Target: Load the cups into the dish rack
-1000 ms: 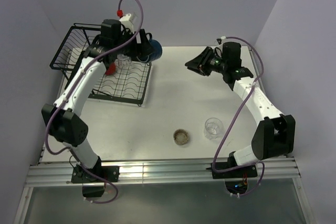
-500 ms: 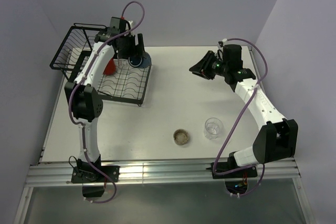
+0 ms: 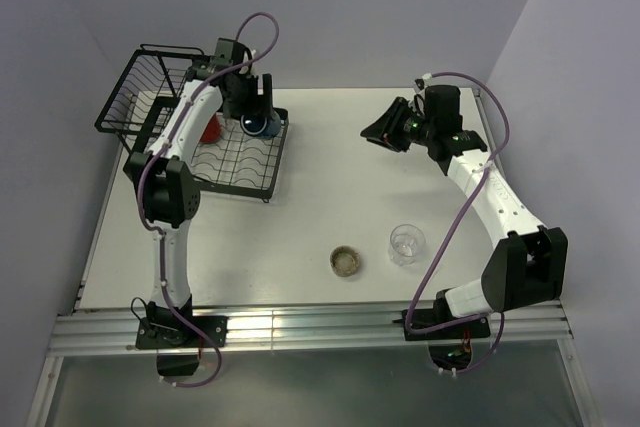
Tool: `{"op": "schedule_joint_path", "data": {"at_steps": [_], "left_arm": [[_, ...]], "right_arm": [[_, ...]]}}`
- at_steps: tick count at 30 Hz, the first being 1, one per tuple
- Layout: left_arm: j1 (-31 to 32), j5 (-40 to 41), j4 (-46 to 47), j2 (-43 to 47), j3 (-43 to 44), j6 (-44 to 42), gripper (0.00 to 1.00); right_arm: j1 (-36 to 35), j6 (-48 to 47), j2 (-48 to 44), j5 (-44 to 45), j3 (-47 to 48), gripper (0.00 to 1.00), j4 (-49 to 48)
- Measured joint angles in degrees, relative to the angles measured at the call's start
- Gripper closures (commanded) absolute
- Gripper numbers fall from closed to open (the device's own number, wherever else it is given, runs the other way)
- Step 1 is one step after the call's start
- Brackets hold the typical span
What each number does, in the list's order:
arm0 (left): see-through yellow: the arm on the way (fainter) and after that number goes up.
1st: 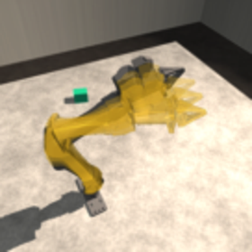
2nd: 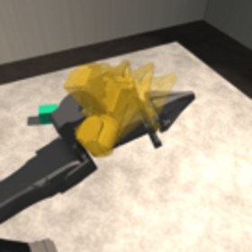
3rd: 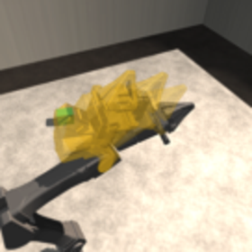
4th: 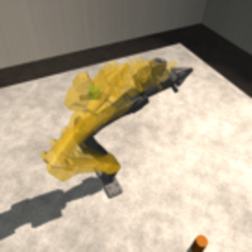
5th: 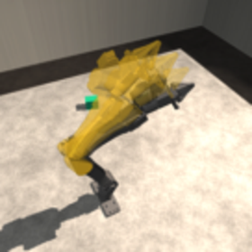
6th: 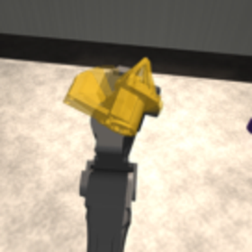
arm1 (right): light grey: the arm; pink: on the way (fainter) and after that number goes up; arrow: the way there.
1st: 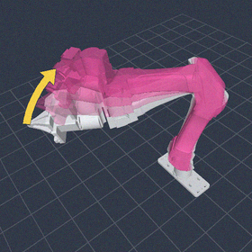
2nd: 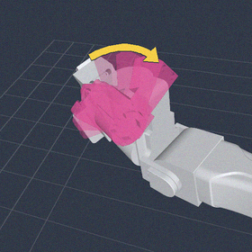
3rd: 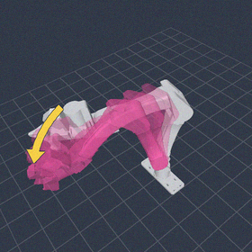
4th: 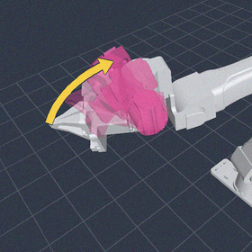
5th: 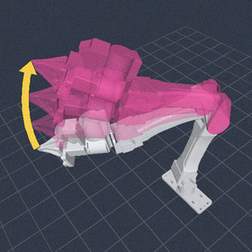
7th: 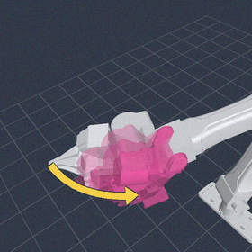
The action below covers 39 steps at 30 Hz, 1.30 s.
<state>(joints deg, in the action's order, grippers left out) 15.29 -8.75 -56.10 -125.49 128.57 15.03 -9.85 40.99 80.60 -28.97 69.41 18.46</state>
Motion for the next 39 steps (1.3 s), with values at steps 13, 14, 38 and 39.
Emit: {"op": "schedule_joint_path", "data": {"at_steps": [13,14,38,39], "left_arm": [[0.0,1.1,-2.5,-4.6,1.4,-2.1,1.00],[0.0,1.1,-2.5,-4.8,1.4,-2.1,1.00],[0.3,2.9,-2.7,-8.3,2.6,-1.7,0.74],[0.3,3.2,-2.6,-8.3,2.6,-1.6,0.71]], "right_arm": [[0.0,-0.2,0.0,-0.2,-0.6,0.64,-0.5],[0.0,-0.2,0.0,-0.2,-0.7,0.64,-0.6],[0.0,-0.3,0.7,-0.2,-1.6,0.64,-0.9],[0.0,-0.4,0.7,-0.2,-1.6,0.64,-0.9]]}}
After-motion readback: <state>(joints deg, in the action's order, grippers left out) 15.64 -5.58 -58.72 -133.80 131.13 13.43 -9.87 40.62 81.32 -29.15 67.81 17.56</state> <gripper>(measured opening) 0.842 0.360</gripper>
